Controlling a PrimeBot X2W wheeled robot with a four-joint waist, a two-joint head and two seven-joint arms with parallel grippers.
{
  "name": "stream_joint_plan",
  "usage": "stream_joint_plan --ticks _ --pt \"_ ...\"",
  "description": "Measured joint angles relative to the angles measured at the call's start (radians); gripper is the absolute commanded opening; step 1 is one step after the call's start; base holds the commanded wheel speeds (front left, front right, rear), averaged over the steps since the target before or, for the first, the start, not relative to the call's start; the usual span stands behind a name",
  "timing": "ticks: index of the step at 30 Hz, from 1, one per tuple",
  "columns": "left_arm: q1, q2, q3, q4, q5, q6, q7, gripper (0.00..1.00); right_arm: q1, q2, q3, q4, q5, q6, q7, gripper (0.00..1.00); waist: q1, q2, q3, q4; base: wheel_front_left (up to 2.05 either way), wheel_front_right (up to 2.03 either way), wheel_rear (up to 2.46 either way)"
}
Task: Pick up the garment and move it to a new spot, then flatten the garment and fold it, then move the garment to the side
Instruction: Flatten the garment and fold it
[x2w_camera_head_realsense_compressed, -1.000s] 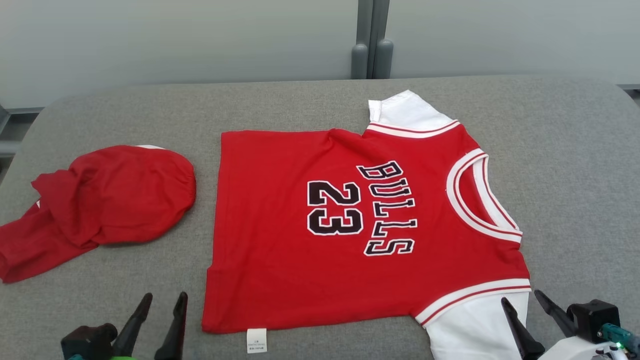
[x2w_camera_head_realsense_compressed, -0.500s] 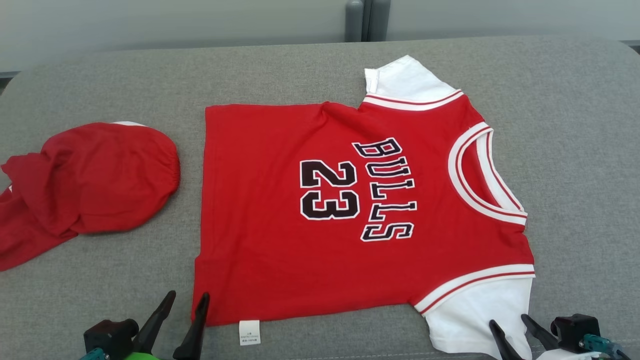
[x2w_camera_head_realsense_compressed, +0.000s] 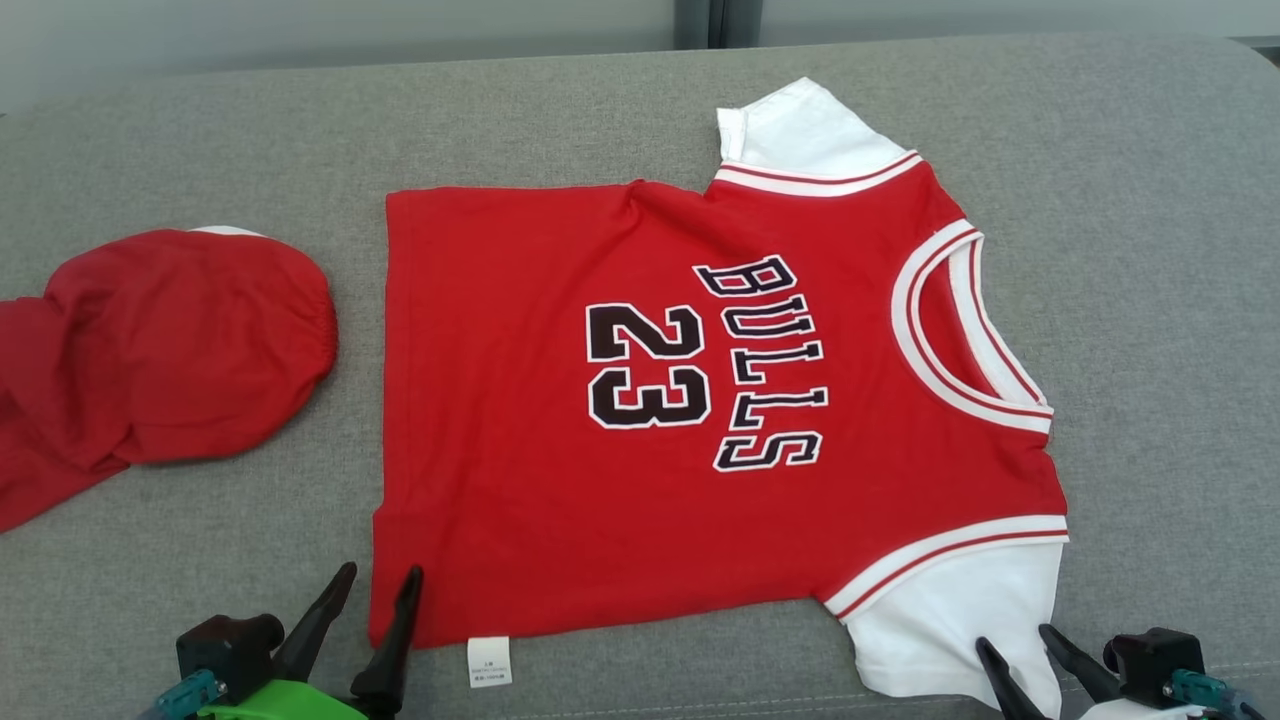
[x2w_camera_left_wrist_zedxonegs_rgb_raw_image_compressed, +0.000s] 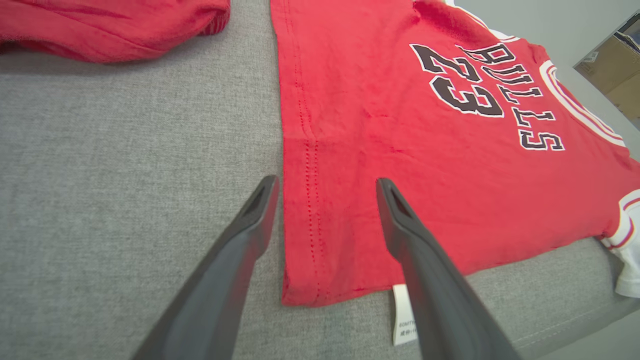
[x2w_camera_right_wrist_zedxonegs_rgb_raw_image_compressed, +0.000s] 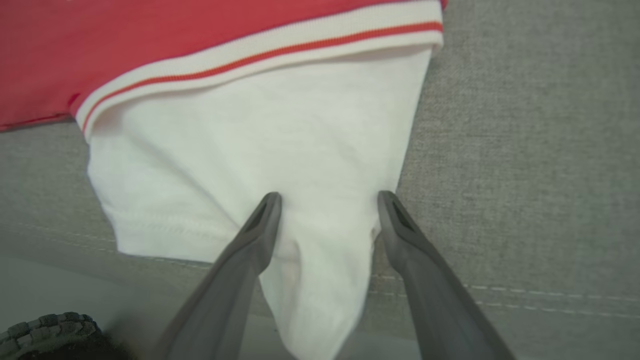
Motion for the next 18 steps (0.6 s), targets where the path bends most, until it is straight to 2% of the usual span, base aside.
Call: stream_joint_plan --ticks 18 --pt "-0.033 -0.03 -0.021 0.068 -0.012 -0.029 0.001 1.0 0.001 -0.033 0.02 -0.02 -0.024 0.018 -0.015 1.0 0.0 0.0 0.033 -0.006 0.0 0.0 0.0"
